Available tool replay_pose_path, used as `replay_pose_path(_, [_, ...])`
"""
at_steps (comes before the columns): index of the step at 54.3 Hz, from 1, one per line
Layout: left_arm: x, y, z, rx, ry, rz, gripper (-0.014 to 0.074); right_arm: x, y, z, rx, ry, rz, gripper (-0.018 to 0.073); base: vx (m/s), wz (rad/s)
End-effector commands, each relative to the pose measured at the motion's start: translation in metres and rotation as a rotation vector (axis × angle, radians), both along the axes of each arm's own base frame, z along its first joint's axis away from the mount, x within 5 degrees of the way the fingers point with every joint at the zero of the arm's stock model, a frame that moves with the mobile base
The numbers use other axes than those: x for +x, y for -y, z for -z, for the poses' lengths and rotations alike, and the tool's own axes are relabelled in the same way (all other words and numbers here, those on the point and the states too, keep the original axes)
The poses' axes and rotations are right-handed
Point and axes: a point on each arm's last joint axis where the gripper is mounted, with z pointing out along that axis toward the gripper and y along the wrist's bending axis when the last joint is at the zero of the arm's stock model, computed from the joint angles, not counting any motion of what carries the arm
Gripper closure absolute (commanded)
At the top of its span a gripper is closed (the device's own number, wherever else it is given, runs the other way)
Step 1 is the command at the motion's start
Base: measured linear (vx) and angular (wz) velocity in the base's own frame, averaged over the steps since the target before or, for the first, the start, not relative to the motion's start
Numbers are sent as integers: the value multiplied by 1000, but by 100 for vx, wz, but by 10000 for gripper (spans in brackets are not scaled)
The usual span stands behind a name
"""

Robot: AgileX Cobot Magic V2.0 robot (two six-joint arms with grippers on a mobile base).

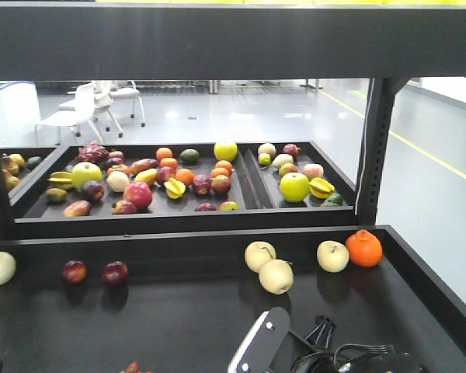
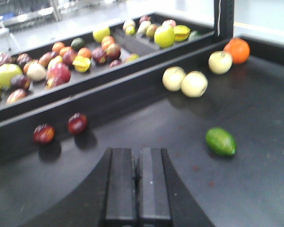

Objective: Pick snacks and fruit into basket
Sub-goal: 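Drive up to the black fruit stand with both grippers open, then lower both grippers over the fruit tray near the apples and lime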

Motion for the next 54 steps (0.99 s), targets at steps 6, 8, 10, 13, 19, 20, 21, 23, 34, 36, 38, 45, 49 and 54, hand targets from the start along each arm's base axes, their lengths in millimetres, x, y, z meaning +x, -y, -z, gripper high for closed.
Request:
replay_pose_path(6, [0,3,-14,-35,53,23,594,1,1,-26,91,39,54,573,9,-11])
replay_pose_path(8, [0,3,-14,-35,53,23,594,0,2,-32,171,4,112,573,7,-9])
replay_pose_path(10, [0,2,-13,-31,45,14,594,-2,3,-36,233,-19,156,573,7,-8])
replay_pose_path(13, [0,2,-13,-30,43,13,594,-4,6,-44,318,-47,221,573,5,-6])
replay_pose_path(19, [0,2,-13,-30,43,13,594,-8,10,-58,368,-26,245,573,3,-3])
replay_pose_path(20, [0,2,-13,-30,43,13,594,-9,11,-61,372,-17,246,573,1,-3])
replay_pose_path(21, [0,2,-13,-30,43,13,594,-10,11,-63,376,-11,246,573,1,-3])
replay_pose_path(23, [0,2,-13,-30,43,13,594,-12,13,-69,390,3,249,573,1,-3])
replay_pose_path(34, [0,2,-13,-30,43,13,594,-26,21,-98,603,-34,336,573,0,0])
replay_pose_path(36, [0,2,-13,-30,43,13,594,-28,23,-103,649,-46,354,573,0,0])
replay_pose_path(38, [0,2,-13,-30,43,13,594,-30,24,-107,691,-61,372,573,0,0])
replay_pose_path(45, [0,2,-13,-30,43,13,594,-36,28,-117,767,-75,396,573,0,0])
replay_pose_path(49, [0,2,-13,-30,43,13,594,-37,29,-118,757,-61,386,573,0,0])
replay_pose_path(54, [0,2,-13,-30,43,13,594,-37,29,-118,726,-37,369,573,0,0])
